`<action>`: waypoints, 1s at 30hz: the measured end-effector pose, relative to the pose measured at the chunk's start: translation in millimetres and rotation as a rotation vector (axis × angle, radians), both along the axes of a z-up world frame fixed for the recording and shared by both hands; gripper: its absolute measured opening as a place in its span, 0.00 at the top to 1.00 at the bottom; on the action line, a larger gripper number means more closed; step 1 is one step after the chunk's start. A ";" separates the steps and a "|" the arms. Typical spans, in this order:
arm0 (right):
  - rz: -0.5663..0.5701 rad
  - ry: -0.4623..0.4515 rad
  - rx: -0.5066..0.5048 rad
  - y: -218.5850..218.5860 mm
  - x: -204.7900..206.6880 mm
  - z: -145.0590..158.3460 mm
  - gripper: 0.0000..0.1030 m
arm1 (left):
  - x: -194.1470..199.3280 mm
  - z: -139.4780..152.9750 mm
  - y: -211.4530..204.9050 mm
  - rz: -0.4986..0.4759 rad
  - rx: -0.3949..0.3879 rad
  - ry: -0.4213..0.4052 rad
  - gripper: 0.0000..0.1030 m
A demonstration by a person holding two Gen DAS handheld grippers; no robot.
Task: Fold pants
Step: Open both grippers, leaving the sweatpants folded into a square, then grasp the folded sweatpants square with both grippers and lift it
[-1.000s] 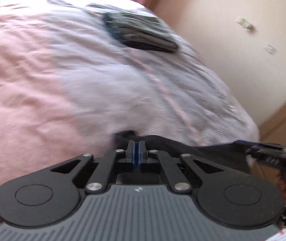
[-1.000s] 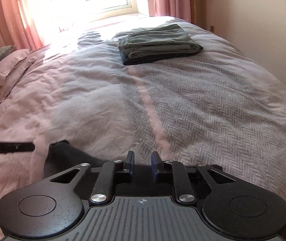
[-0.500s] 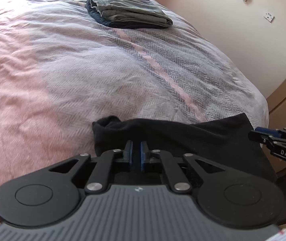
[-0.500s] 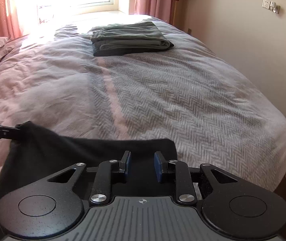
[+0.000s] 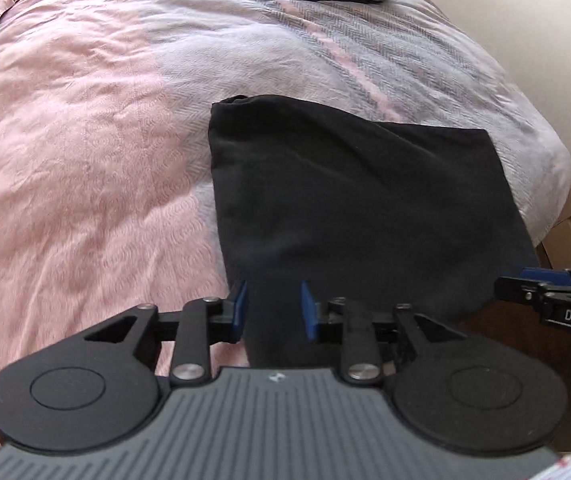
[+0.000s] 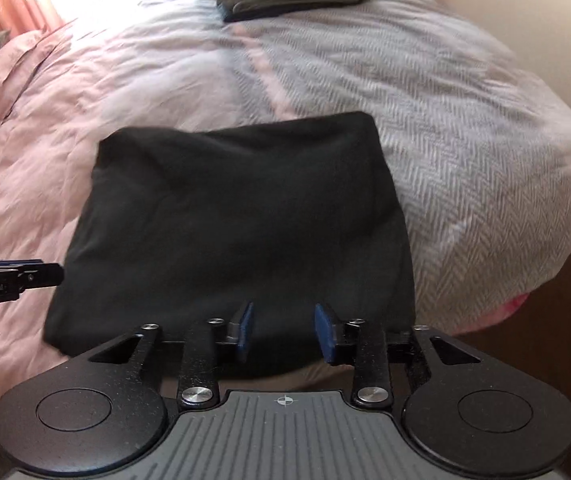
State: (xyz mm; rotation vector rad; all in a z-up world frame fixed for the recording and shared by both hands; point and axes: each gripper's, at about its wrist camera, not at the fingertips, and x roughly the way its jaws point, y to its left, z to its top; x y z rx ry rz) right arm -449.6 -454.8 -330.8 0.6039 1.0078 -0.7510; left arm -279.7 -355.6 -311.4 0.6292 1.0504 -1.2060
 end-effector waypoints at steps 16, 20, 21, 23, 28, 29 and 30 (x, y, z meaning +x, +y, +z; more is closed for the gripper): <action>0.046 -0.139 -0.007 -23.0 -48.0 17.8 0.44 | 14.5 13.5 4.4 0.085 -0.113 -0.021 0.37; -0.060 -0.312 0.023 -70.5 -73.2 -2.3 0.27 | 57.9 -21.5 -10.2 0.075 -0.124 0.133 0.36; -0.072 -0.333 0.057 -83.0 -74.7 -11.5 0.27 | 66.7 -33.1 -14.7 0.072 -0.126 0.183 0.36; -0.083 -0.385 0.131 -108.1 -75.8 -35.0 0.27 | 82.1 -57.6 -24.1 0.082 -0.115 0.304 0.36; -0.119 -0.506 0.416 -157.3 -76.4 -99.4 0.28 | 110.1 -100.4 -40.3 0.107 -0.134 0.570 0.38; -0.119 -0.553 0.458 -163.2 -75.4 -107.7 0.27 | 113.4 -106.0 -43.2 0.096 -0.140 0.610 0.38; -0.121 -0.567 0.477 -167.6 -72.6 -113.7 0.28 | 115.2 -111.0 -45.8 0.082 -0.144 0.638 0.38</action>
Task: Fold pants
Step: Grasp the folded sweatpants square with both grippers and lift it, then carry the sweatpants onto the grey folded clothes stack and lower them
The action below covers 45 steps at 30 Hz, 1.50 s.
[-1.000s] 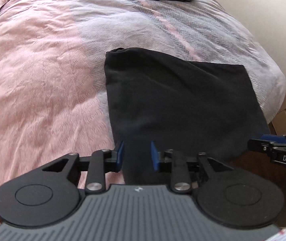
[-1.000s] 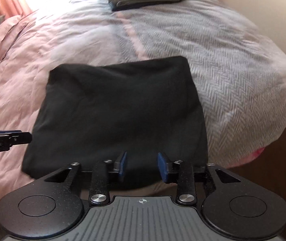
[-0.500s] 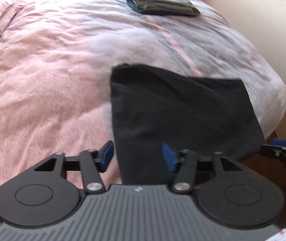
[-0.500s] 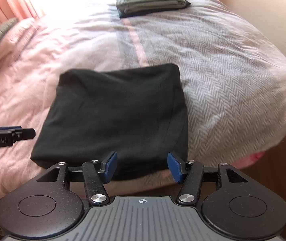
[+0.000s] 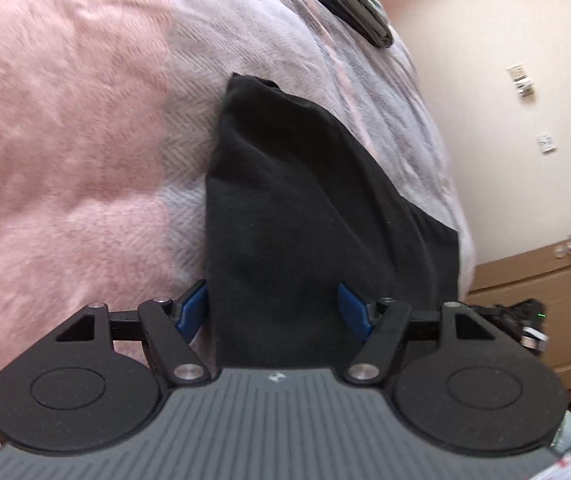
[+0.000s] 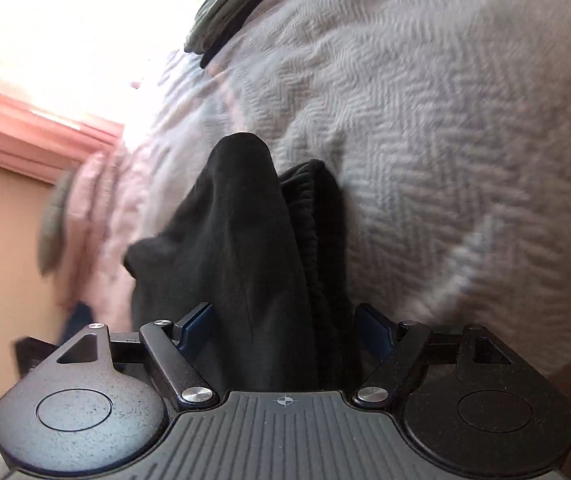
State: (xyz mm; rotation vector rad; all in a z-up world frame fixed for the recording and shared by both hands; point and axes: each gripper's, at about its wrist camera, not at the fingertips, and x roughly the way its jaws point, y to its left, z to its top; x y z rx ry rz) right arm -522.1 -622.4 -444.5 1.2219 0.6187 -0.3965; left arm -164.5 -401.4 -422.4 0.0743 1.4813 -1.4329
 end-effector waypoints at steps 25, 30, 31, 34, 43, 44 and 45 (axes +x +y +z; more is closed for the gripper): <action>0.068 -0.193 -0.079 -263.6 146.2 124.5 0.64 | 27.0 155.5 -272.7 0.145 -0.325 -0.149 0.80; 0.101 -0.234 -0.177 -408.0 226.9 151.6 0.64 | 57.3 170.6 -422.5 0.197 -0.389 -0.192 0.80; 0.107 -0.234 -0.182 -433.2 243.9 153.1 0.64 | 62.6 171.3 -449.3 0.200 -0.394 -0.213 0.80; 0.123 -0.236 -0.203 -493.1 284.3 149.5 0.63 | 81.1 166.2 -506.6 0.219 -0.406 -0.242 0.80; 0.117 -0.200 -0.160 -571.2 345.9 71.0 0.59 | 123.3 94.4 -562.8 0.239 -0.333 -0.290 0.78; 0.105 -0.175 -0.166 -574.3 348.3 58.9 0.54 | 125.1 85.2 -565.9 0.237 -0.311 -0.311 0.77; 0.085 -0.133 -0.181 -576.2 350.2 48.7 0.53 | 125.9 75.2 -567.6 0.238 -0.282 -0.331 0.72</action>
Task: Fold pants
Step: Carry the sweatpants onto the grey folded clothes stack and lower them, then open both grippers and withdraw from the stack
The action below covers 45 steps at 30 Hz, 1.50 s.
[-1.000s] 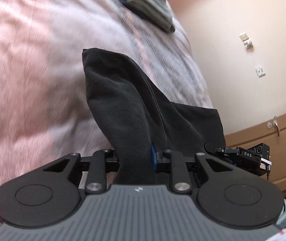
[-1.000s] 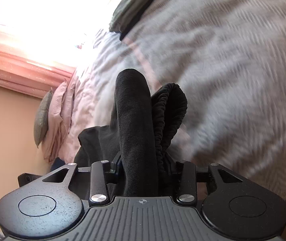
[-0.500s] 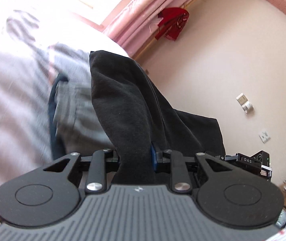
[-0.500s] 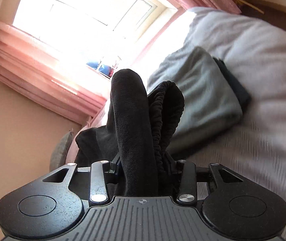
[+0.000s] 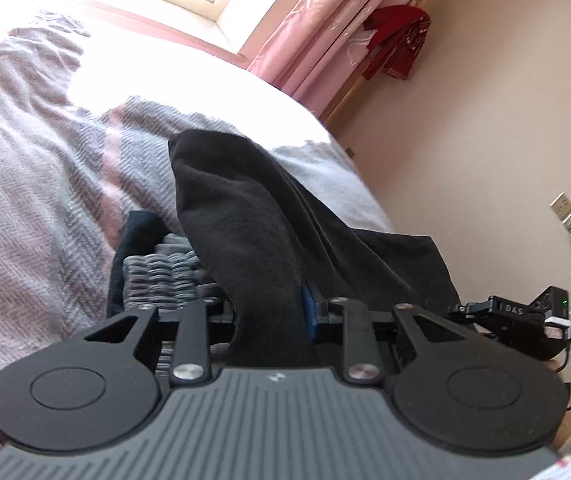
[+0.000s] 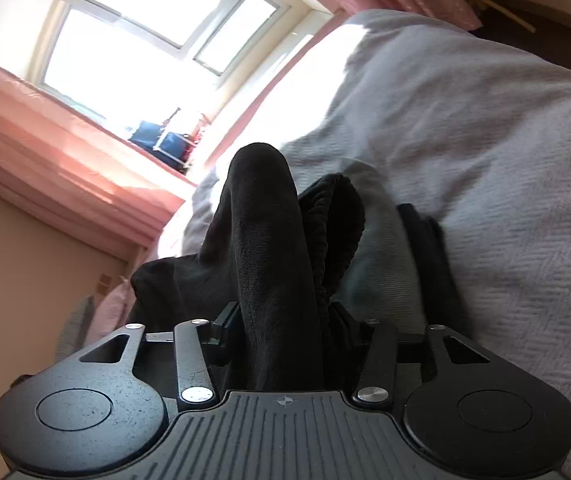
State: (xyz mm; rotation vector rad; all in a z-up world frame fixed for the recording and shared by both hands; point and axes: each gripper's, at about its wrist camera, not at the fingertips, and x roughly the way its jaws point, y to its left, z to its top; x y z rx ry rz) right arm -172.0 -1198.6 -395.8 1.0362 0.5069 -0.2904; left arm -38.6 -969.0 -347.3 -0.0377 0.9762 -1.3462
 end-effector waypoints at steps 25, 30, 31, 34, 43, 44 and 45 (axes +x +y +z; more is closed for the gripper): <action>0.041 0.354 -0.828 122.2 -44.2 -11.9 0.96 | -108.6 21.4 59.0 0.105 0.140 -0.405 0.84; -0.046 0.294 -0.616 123.0 -76.9 47.6 0.81 | -138.0 71.2 83.6 0.118 0.223 -0.415 0.67; -0.053 0.283 -0.587 130.8 -87.1 59.6 0.64 | -145.2 82.5 92.3 0.124 0.234 -0.408 0.63; -0.060 0.253 -0.529 161.0 -114.6 92.9 0.38 | -170.1 117.7 124.6 0.142 0.273 -0.359 0.53; 0.030 0.276 -0.447 273.2 -180.4 176.2 0.35 | -238.5 204.7 222.9 0.201 0.338 -0.317 0.22; 0.033 0.272 -0.450 283.7 -186.4 185.0 0.35 | -245.3 213.1 231.2 0.198 0.333 -0.323 0.20; 0.045 0.272 -0.457 293.2 -190.7 192.5 0.35 | -252.0 221.5 238.5 0.193 0.330 -0.337 0.19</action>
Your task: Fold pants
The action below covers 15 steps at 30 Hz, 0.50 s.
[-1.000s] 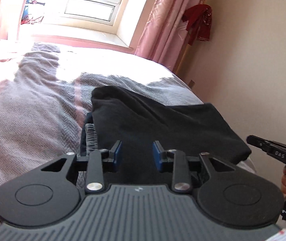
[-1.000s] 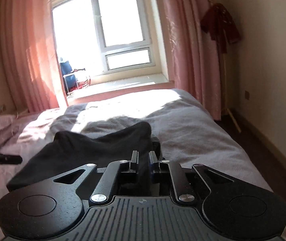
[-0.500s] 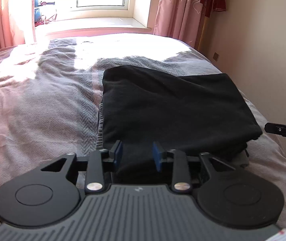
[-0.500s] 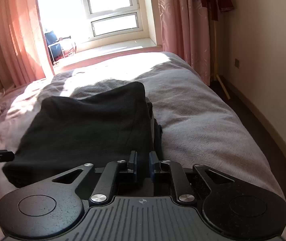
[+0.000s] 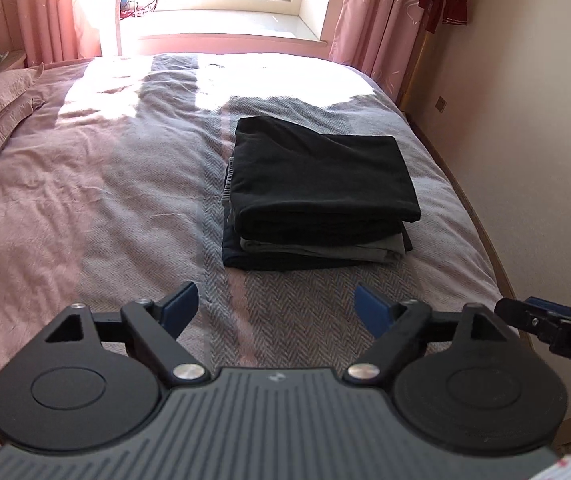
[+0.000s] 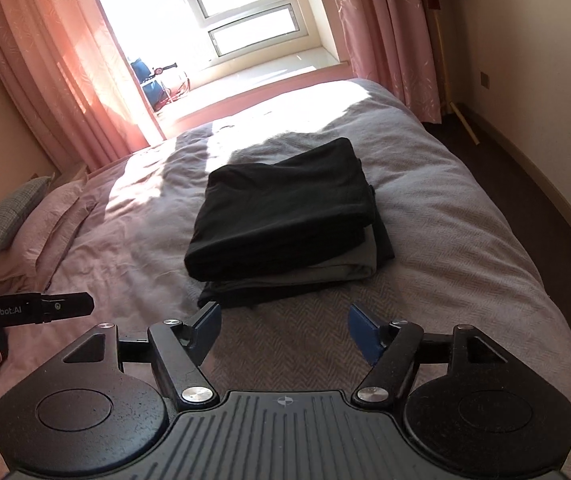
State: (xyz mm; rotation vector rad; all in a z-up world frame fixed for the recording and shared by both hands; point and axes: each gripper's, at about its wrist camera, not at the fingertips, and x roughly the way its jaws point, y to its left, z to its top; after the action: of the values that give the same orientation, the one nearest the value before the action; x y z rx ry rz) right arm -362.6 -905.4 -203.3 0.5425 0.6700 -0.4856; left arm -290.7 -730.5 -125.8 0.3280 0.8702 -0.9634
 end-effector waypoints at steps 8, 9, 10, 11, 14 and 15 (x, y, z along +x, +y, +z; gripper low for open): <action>0.020 0.038 -0.049 54.2 -18.7 46.5 0.35 | -49.1 48.1 40.9 -0.059 -0.010 -0.097 0.06; 0.019 0.035 -0.048 59.1 -20.8 51.2 0.35 | -52.7 51.4 44.4 -0.067 -0.015 -0.096 0.06; 0.021 0.032 -0.048 64.5 -22.8 55.6 0.35 | -55.3 54.3 48.3 -0.072 -0.018 -0.087 0.06; 0.029 0.031 -0.050 67.9 -23.8 58.9 0.35 | -57.2 56.8 52.0 -0.079 -0.023 -0.077 0.06; 0.032 0.043 -0.067 78.6 -27.5 66.0 0.34 | -61.8 63.1 61.8 -0.093 -0.034 -0.091 0.06; 0.033 0.042 -0.069 81.2 -28.6 67.9 0.34 | -63.2 64.3 65.0 -0.092 -0.032 -0.099 0.06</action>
State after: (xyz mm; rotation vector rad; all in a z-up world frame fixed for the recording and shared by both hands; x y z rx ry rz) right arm -391.2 -824.2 -135.4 0.4569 0.6984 -0.4880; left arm -353.8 -665.5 -61.5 0.3885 0.7540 -1.0367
